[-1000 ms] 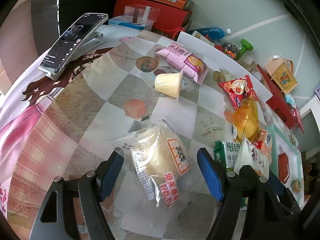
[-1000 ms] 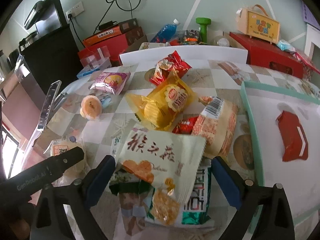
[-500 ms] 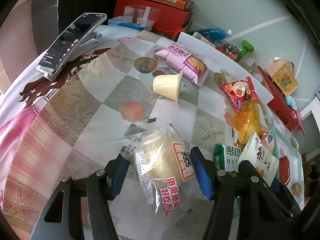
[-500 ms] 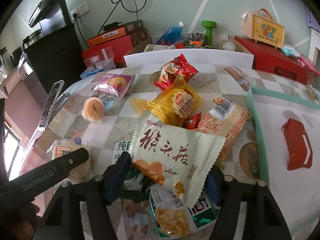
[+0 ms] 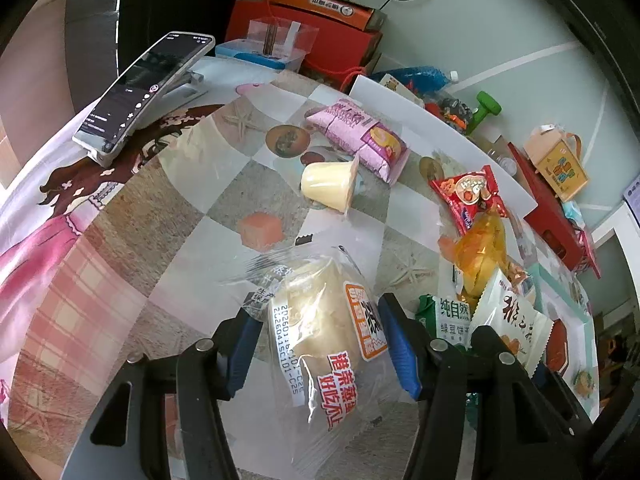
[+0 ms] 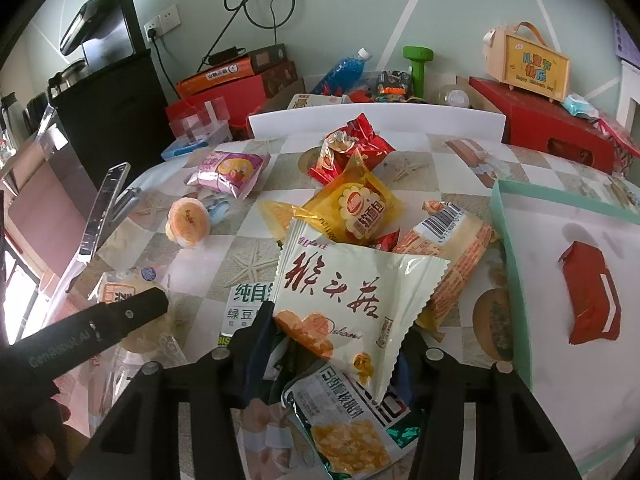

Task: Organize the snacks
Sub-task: 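Grasp the clear bun bag with left tool while right tool grasps white biscuit bag, then carry the bun bag with left tool while right tool carries biscuit bag toward tray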

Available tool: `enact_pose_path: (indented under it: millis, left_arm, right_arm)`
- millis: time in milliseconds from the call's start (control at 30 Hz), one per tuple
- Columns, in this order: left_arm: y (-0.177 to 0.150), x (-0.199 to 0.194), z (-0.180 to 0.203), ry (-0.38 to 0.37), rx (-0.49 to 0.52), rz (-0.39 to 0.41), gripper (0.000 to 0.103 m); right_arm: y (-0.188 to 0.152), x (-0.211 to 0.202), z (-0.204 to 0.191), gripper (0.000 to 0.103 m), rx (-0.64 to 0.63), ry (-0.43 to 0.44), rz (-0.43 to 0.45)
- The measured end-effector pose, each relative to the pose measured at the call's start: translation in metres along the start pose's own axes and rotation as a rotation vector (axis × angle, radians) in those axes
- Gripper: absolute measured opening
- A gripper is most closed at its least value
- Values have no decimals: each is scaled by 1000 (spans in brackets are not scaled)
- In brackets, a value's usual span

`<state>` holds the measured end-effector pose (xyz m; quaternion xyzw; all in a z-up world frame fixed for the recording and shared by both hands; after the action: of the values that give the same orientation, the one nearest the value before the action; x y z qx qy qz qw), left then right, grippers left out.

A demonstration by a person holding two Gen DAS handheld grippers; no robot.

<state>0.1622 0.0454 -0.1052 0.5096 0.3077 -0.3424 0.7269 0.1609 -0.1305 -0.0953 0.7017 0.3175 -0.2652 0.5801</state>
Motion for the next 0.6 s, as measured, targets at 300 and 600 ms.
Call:
enact_pose_path:
  millis: [300,600]
  left_arm:
    - [8,-16,3,-26,-7,43,60]
    - [17,-36,13,-71,-6,96,60]
  right_arm:
    - [11,-21,0,54,1,15,51]
    - [17,-31,4,54,27,27,68]
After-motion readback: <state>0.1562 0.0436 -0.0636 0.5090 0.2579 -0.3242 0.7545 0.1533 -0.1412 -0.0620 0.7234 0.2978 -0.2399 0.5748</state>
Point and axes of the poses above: each gripper's, at about its wrist camera, not at the fingertips, and x roughly the way its jaws point, z to its right, y to its top, the point moved 9 cm from there along x, roughly the way its jaws point, and after that the axes turned 4 degrees about x, right-handed, at the moved point
